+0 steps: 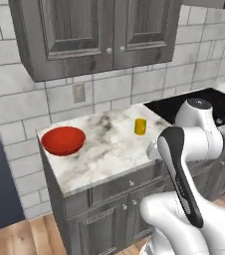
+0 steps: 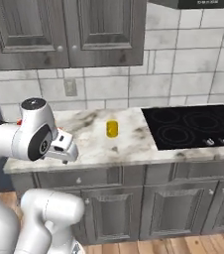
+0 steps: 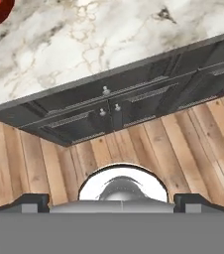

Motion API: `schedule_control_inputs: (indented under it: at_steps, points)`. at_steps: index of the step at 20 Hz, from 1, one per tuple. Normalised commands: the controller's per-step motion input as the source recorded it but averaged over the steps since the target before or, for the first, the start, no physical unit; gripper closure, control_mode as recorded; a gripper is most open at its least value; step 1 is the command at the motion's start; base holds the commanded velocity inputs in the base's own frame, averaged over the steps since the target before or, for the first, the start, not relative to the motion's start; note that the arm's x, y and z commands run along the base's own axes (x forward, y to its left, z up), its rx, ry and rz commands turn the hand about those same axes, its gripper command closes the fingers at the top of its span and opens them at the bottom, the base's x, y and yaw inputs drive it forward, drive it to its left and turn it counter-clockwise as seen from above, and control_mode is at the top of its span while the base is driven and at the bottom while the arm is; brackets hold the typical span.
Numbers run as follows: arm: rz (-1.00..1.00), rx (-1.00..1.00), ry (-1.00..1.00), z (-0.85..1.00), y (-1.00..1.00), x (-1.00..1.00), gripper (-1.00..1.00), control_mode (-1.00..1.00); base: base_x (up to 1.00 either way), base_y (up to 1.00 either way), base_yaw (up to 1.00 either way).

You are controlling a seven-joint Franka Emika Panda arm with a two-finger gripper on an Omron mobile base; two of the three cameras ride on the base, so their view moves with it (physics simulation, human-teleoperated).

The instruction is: Clear the mugs and bowl far away from the sink.

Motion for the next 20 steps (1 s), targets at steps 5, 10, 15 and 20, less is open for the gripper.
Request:
schedule_control_inputs:
  at_steps: [5,10,15,20]
  points:
    - [0.00,0.00,0.00,0.00,0.00,0.00,-1.00,1.00,0.00,-0.15,-0.96]
    - [0.00,0.00,0.00,0.00,0.00,0.00,-1.00,1.00,0.00,-0.12,-0.96]
    - [0.00,0.00,0.00,0.00,0.00,0.00,-1.00,1.00,0.00,-0.02,-0.99]
    - [0.00,0.00,0.00,0.00,0.00,0.00,-1.00,1.00,0.00,0.00,-1.00]
